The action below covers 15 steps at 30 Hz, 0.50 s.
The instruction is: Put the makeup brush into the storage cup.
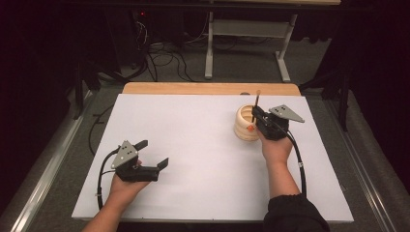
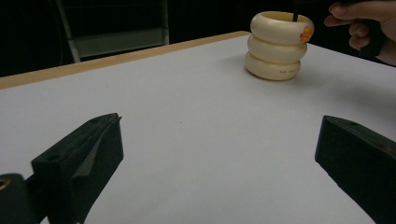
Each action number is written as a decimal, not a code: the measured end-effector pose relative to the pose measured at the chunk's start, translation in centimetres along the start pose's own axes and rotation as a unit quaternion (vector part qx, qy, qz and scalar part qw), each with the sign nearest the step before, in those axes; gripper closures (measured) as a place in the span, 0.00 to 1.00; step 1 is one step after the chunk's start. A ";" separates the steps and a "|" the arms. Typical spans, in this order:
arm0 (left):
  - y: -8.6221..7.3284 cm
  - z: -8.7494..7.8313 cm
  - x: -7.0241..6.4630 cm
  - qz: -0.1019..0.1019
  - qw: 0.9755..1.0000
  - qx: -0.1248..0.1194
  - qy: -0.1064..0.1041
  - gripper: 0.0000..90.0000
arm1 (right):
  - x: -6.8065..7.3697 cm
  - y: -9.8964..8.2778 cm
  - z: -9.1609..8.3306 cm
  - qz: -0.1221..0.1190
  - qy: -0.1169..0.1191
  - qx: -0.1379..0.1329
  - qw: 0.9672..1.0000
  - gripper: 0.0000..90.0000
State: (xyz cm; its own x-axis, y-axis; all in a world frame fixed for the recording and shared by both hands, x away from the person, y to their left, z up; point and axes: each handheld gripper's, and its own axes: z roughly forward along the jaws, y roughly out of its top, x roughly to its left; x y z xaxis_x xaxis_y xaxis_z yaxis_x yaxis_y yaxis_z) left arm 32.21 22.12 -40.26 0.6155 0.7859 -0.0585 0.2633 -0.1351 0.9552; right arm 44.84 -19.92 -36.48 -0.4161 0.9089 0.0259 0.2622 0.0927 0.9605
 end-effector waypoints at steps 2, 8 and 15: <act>0.0 0.0 0.0 0.000 1.000 0.000 0.000 0.02 | -0.1 -0.1 0.1 -0.001 0.000 0.003 1.000 0.94; 0.0 0.0 0.0 -0.001 1.000 -0.002 0.001 0.02 | -0.3 -0.3 0.2 0.002 0.000 0.009 1.000 0.91; 0.0 0.0 0.0 0.001 1.000 -0.001 -0.001 0.02 | -0.3 0.0 0.0 0.002 -0.001 0.002 1.000 0.75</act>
State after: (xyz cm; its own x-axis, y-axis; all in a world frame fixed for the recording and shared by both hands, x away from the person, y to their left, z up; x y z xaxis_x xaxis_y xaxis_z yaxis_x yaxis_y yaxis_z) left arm 32.20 22.10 -40.24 0.6174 0.7845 -0.0575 0.2612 -0.1355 0.9557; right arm 44.96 -20.18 -36.50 -0.4136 0.9100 0.0300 0.2676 0.0900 0.9593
